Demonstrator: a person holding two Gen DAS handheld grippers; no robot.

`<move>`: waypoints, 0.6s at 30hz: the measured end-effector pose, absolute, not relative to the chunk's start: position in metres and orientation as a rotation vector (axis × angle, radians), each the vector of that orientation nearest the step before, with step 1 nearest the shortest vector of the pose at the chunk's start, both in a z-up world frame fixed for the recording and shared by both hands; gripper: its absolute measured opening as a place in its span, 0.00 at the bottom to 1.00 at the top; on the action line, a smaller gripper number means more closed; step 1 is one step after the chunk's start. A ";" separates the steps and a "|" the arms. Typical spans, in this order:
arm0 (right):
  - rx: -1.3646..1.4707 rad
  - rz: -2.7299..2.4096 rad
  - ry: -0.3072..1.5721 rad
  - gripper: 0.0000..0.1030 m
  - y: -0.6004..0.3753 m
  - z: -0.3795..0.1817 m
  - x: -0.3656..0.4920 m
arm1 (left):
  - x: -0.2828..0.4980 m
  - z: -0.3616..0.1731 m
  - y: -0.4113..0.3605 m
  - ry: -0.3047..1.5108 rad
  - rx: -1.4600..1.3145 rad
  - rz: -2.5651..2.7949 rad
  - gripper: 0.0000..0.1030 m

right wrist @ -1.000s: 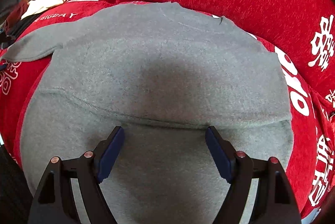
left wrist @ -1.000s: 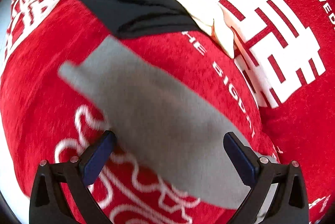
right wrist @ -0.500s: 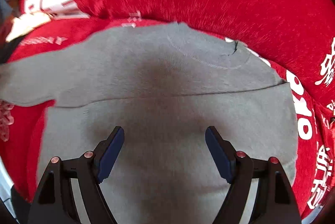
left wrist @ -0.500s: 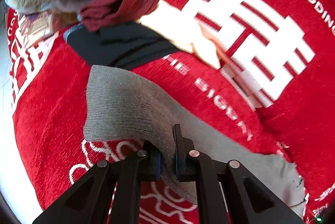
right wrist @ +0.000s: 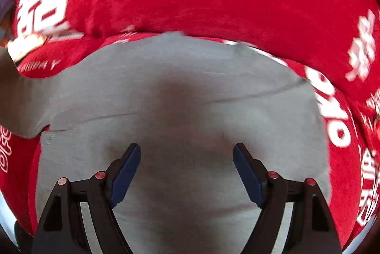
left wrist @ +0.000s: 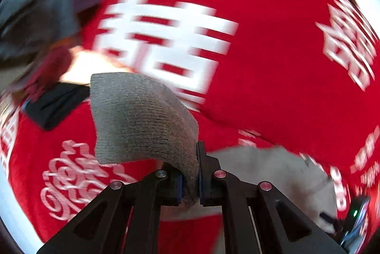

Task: Fold small clothes

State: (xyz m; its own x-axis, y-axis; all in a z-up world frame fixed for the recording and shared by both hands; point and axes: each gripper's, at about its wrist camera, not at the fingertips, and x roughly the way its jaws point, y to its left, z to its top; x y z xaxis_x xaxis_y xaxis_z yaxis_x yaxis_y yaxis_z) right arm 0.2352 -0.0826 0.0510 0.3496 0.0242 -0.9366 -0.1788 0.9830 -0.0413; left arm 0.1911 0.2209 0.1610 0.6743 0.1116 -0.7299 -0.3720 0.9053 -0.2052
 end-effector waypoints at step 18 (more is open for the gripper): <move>0.112 -0.014 1.184 0.80 -0.265 0.056 0.192 | 0.237 0.073 -0.105 1.097 -0.058 -0.072 0.09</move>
State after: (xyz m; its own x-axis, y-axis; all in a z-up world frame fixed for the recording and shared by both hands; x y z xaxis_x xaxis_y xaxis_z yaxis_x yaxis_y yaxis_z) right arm 0.1919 -0.2646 0.0562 0.3778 0.0477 -0.9246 0.0702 0.9943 0.0800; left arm 0.2370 -0.1051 0.0732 0.4542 -0.0867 -0.8867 0.0292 0.9962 -0.0825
